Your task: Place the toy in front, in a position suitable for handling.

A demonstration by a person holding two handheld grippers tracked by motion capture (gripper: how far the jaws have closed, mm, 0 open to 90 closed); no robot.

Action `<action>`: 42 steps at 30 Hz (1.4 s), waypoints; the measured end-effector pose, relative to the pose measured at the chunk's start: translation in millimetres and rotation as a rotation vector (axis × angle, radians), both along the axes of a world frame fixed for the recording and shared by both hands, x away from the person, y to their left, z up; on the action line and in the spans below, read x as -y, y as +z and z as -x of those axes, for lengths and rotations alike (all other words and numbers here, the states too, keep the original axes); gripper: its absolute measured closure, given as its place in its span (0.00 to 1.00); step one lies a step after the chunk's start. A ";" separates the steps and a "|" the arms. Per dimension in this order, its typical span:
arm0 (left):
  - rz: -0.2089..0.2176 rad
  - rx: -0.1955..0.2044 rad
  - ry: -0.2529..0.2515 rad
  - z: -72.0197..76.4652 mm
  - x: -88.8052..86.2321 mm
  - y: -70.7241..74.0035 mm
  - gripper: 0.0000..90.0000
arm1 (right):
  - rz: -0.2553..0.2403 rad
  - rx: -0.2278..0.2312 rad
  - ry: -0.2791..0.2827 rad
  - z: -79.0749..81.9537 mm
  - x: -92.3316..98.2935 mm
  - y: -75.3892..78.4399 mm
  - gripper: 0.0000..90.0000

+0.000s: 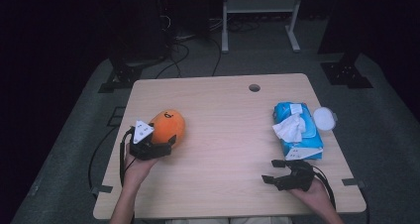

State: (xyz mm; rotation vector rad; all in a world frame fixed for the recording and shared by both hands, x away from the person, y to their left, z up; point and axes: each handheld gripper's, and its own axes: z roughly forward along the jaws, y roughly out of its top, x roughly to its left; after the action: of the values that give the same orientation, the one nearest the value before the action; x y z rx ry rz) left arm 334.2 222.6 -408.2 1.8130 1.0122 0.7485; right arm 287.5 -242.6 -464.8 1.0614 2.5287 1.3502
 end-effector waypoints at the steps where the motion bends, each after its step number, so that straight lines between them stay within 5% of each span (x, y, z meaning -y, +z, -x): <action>1: 0.000 0.000 0.000 0.0 0.0 0.0 0.09 | 0.002 -0.001 0.002 -0.2 -0.4 -0.3 0.25; 12: 0.027 0.014 0.110 -6.2 -11.5 -11.1 0.09 | -0.005 -0.004 0.014 1.8 -1.8 0.8 0.25; 18: 0.006 -0.004 0.077 -14.3 -9.9 -21.4 0.14 | -0.002 -0.017 0.023 1.5 -3.8 -0.4 0.26; 26: -0.032 -0.025 0.101 -23.1 -8.0 -32.6 0.14 | -0.002 -0.020 0.034 3.6 -3.3 0.0 0.26; 31: -0.031 -0.052 0.118 -24.5 -9.8 -37.2 0.31 | -0.010 -0.021 0.031 4.3 -3.0 0.6 0.26; 32: -0.060 -0.031 0.083 -23.3 -9.2 -39.4 0.38 | -0.006 -0.020 0.031 4.4 -3.3 0.4 0.26; 36: -0.082 -0.010 0.082 -20.9 -7.4 -39.6 0.52 | -0.014 -0.009 0.024 5.8 -3.6 2.8 0.26; 40: -0.056 -0.007 0.088 -20.1 -9.9 -38.3 0.57 | -0.023 -0.007 0.021 5.5 -3.4 3.0 0.26; 42: 0.005 -0.015 0.086 -19.6 -14.6 -35.5 0.61 | -0.021 -0.010 0.020 4.5 -3.1 2.4 0.26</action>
State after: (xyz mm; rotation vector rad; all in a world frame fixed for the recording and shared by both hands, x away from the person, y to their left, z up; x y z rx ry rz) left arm 353.8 237.2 -443.6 1.7827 1.1066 0.7849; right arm 283.0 -239.4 -462.4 1.0517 2.5444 1.3827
